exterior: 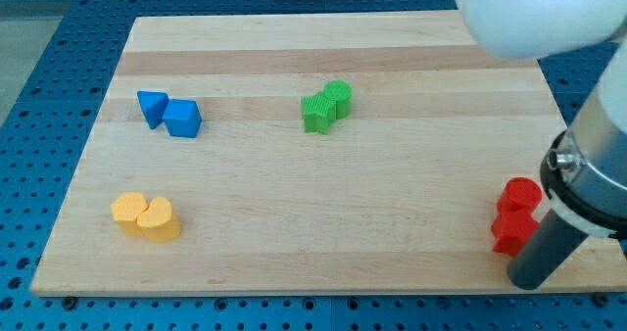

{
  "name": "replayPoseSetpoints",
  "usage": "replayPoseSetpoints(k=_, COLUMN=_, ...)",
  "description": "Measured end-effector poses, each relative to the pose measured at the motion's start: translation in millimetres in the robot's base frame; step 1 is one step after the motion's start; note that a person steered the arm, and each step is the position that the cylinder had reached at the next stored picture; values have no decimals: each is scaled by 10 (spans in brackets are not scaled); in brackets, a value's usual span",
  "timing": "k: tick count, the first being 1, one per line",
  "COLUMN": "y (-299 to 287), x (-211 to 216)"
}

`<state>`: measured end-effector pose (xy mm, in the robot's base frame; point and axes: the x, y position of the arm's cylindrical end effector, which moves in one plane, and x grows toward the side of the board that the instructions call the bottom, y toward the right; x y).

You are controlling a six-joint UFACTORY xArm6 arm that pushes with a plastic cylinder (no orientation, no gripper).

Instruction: Place the red star at the top center

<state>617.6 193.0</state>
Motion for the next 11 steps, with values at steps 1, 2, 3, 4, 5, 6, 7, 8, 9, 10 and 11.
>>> replayPoseSetpoints(k=1, y=140, x=-10)
replayPoseSetpoints(k=2, y=127, x=-116)
replayPoseSetpoints(k=3, y=-15, x=-256)
replayPoseSetpoints(k=4, y=-200, x=-385)
replayPoseSetpoints(k=5, y=-295, x=-522)
replayPoseSetpoints(k=6, y=-297, x=-692)
replayPoseSetpoints(k=7, y=-330, x=-903)
replayPoseSetpoints(k=8, y=-478, x=-1130)
replayPoseSetpoints(k=9, y=-582, x=-1336)
replayPoseSetpoints(k=10, y=-620, x=-1587)
replayPoseSetpoints(k=11, y=-758, x=-1834)
